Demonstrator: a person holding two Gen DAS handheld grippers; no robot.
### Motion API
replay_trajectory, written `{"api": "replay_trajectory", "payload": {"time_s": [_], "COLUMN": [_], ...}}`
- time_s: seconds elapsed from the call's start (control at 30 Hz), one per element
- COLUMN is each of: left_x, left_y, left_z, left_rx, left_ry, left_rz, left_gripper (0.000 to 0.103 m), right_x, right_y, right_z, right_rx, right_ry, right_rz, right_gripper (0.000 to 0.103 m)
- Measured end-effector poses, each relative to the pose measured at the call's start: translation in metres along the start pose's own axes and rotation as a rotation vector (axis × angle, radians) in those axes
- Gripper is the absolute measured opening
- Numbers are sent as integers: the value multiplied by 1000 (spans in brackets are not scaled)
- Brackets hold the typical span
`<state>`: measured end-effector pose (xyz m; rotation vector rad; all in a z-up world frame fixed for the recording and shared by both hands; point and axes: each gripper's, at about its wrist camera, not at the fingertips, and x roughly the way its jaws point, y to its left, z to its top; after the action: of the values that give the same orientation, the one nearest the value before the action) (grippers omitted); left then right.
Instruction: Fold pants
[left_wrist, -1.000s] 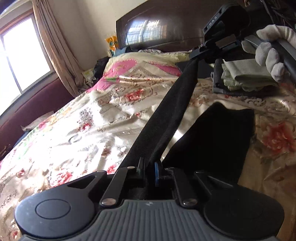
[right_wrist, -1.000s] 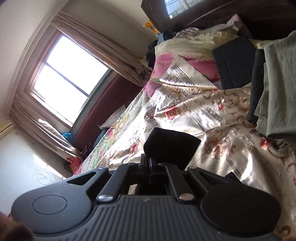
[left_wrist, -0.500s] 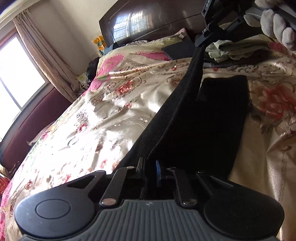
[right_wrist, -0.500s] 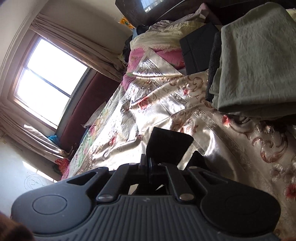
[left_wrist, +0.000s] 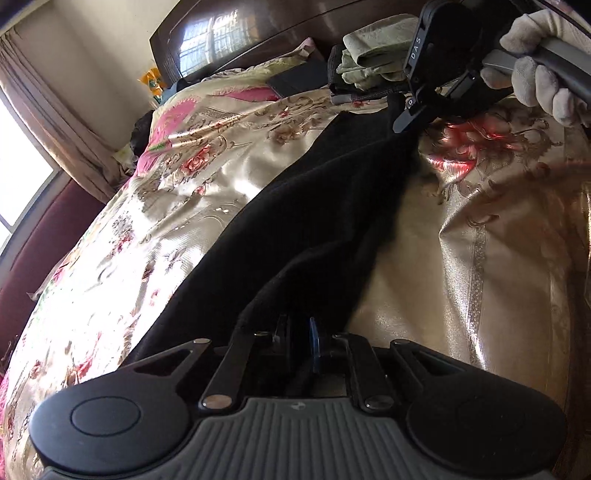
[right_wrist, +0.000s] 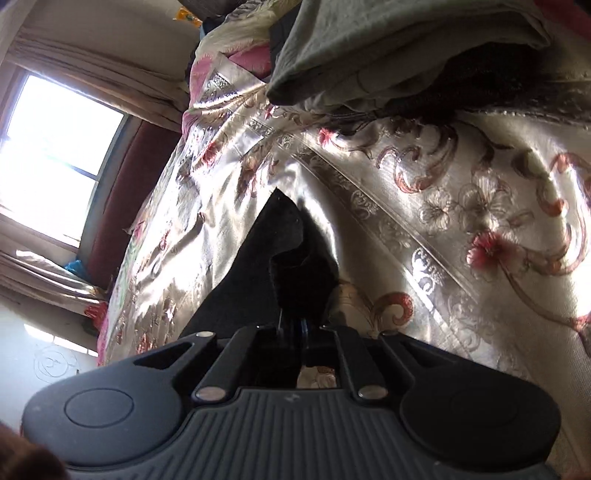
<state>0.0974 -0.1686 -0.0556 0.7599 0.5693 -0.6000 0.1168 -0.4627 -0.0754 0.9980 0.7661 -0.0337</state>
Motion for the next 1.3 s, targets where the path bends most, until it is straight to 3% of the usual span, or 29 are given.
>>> {"api": "replay_trajectory", "payload": {"time_s": [0.17, 0.23, 0.3, 0.43, 0.6, 0.8, 0.87, 0.93, 1.03, 1.1, 1.17, 1.3], "left_x": [-6, -4, 0, 15, 23, -15, -18, -8, -3, -14, -25, -30], "left_y": [8, 8, 10, 7, 0, 28, 24, 10, -2, 5, 10, 24], "left_z": [7, 4, 0, -1, -2, 5, 2, -5, -13, -11, -9, -4], "left_rx": [-19, -5, -6, -25, 47, -94, -113, -60, -39, -81, -75, -120], "left_ry": [-45, -56, -56, -34, 11, -38, -22, 14, 41, 16, -19, -60], "left_rz": [53, 94, 105, 82, 67, 15, -30, -37, -46, -72, -44, -43], "left_gripper": [32, 40, 41, 42, 27, 24, 24, 23, 20, 22, 22, 26], "right_x": [9, 13, 14, 12, 11, -6, 7, 19, 5, -10, -27, -28], "right_y": [16, 22, 26, 25, 35, 37, 29, 16, 13, 15, 16, 19], "right_z": [8, 9, 12, 20, 25, 22, 20, 17, 14, 12, 6, -15], "right_rx": [-46, -69, -87, -81, -113, -129, -150, -111, -68, -73, -59, -30], "right_ry": [5, -9, -10, -19, -17, -44, -4, 26, 11, -8, -28, 5], "right_rz": [26, 0, -32, -57, -65, -10, -64, -94, -52, -45, -36, -6], "right_gripper": [19, 15, 6, 5, 4, 4, 4, 5, 11, 13, 18, 32]}}
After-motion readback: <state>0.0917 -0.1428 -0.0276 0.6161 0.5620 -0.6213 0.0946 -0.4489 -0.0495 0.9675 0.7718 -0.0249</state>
